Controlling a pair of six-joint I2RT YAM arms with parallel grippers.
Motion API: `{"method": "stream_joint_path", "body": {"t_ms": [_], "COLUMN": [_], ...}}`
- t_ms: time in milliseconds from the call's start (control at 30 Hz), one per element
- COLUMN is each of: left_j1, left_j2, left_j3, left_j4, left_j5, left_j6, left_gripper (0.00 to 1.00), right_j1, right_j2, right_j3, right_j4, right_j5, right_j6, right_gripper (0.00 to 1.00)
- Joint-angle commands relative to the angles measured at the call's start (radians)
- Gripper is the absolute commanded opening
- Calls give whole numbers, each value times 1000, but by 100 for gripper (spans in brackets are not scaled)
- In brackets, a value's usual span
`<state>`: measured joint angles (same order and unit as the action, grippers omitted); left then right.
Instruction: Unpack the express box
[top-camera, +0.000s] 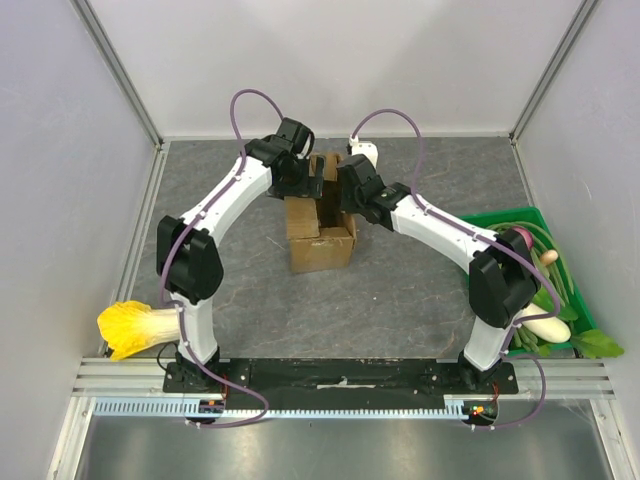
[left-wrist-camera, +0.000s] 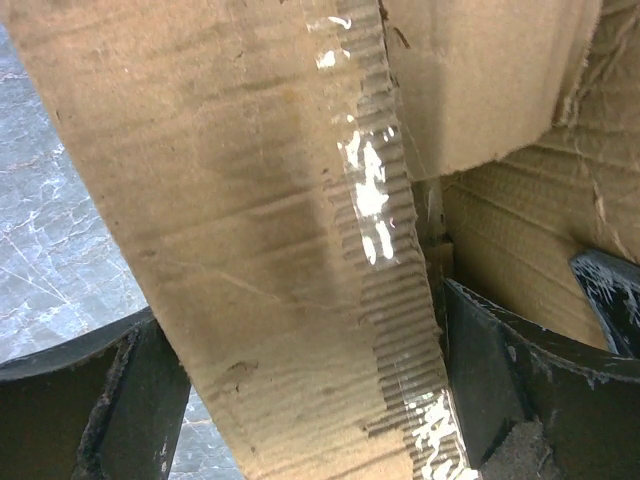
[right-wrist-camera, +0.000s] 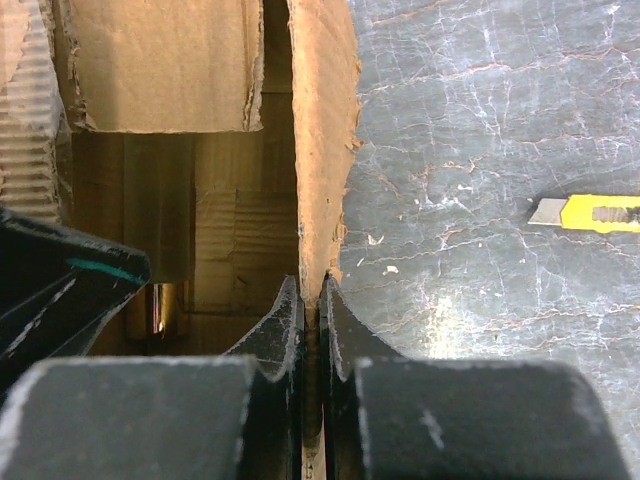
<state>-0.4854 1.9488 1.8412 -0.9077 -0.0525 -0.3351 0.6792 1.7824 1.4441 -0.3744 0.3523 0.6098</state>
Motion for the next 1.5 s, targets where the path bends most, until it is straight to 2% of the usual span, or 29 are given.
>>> {"method": "stream_joint_path", "body": {"t_ms": [0, 133, 500, 633, 833, 1100, 1267, 1333, 1467], "left_j1": [1, 1, 5, 33, 159, 277, 286, 286, 286], "left_j2": [41, 41, -96, -165, -280, -431, -429, -398, -363], "left_j3": [67, 59, 35, -8, -132, -329, -379, -382, -393], "left_j4": [-37, -48, -31, 18, 105, 174, 175, 142, 150], "left_j5": [-78, -177, -155, -42, 147, 131, 109, 60, 56], "left_j6": [-22, -28, -5, -8, -67, -110, -90, -97, -94], "left_gripper": [100, 100, 93, 93, 94, 93, 92, 88, 79], "right_j1": [20, 22, 20, 23, 20, 20, 20, 22, 20], "right_j2": [2, 3, 3, 9, 6, 6, 12, 11, 14], "right_j3": [-17, -28, -31, -17, -14, -4, 12, 16, 21], "right_j4": [49, 49, 28, 12, 0, -8, -17, -20, -18], "right_j5": [-30, -21, 16, 25, 40, 36, 27, 25, 13], "right_j6": [31, 39, 57, 57, 59, 67, 64, 62, 62], "right_gripper": [6, 6, 2, 2, 2, 4, 4, 4, 4]}}
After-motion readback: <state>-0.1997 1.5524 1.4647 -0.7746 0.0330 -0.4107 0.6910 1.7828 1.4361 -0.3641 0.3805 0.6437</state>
